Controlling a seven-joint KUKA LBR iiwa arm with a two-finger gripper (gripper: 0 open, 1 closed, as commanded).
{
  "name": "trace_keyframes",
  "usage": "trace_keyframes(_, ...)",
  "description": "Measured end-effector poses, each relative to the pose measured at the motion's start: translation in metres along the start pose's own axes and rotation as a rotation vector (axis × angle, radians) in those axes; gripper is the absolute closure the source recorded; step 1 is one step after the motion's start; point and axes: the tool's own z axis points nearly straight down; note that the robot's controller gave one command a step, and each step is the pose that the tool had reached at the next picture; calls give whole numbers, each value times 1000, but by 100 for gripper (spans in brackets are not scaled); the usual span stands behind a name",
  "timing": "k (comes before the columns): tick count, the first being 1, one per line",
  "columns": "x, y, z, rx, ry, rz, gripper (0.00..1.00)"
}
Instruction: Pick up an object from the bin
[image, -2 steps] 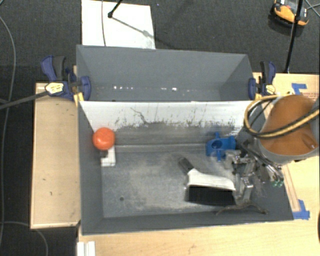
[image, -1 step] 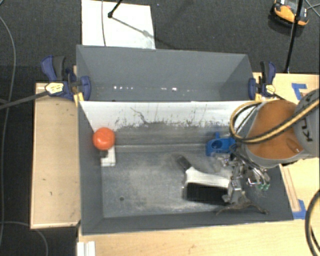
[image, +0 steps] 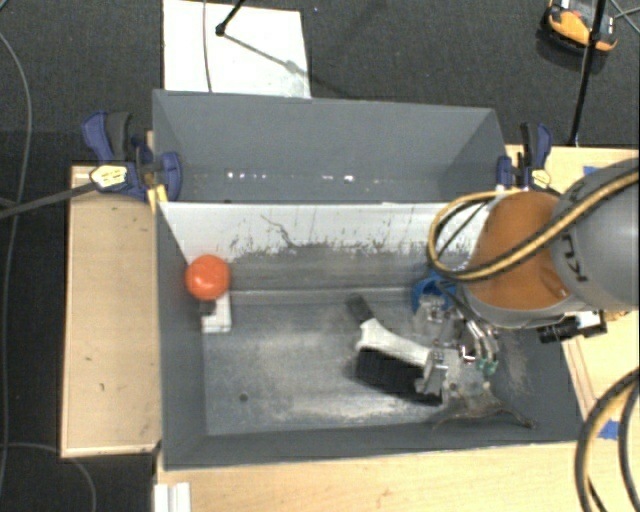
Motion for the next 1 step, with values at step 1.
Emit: trace_keyframes(1, 8, 23, 12, 1, -32, -410, 100)
